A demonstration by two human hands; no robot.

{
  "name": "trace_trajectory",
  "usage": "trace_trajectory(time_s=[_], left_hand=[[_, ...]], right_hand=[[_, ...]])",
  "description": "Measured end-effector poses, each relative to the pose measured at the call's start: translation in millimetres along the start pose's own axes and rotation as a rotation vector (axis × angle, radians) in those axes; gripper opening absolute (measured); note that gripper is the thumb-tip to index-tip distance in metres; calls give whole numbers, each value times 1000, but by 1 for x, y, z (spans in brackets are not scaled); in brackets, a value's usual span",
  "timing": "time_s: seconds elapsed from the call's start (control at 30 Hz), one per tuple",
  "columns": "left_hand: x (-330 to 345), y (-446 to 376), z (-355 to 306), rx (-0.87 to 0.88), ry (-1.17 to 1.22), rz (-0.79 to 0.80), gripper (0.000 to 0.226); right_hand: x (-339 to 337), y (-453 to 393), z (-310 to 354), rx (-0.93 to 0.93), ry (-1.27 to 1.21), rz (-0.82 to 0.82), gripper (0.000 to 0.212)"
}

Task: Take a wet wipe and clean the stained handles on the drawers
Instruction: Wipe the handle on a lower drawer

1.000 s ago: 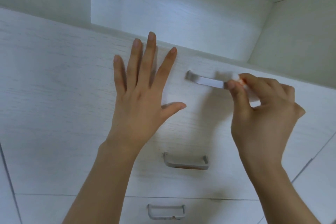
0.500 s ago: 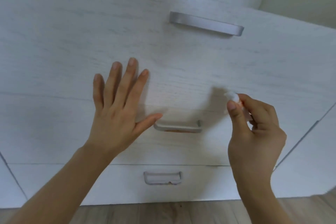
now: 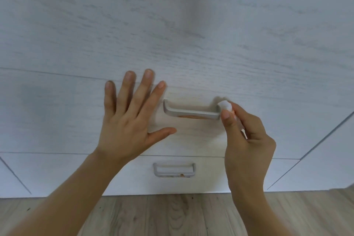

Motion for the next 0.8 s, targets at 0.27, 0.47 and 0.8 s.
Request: trace_trajectory(time_s=[0.27,0.47,0.8], left_hand=[[2,0,-1,-7,-16,0,89],[1,-1,-2,-6,-24,-2,88],[3,2,-5,-20,-42,11,89]], right_hand=[[9,3,-4,36,-112,-64,14],[4,18,-7,53,-104,-97,13],[8,13,-11,33,-162,-116,14]])
Point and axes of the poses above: each hand's wrist, its own y-axis away from the middle knuckle, its own x-axis out of the palm, z = x × y, the point moved 2 cm from there along -y, towards the middle knuckle, and after that the axes turned 3 degrees about y, right-handed, at the moved point
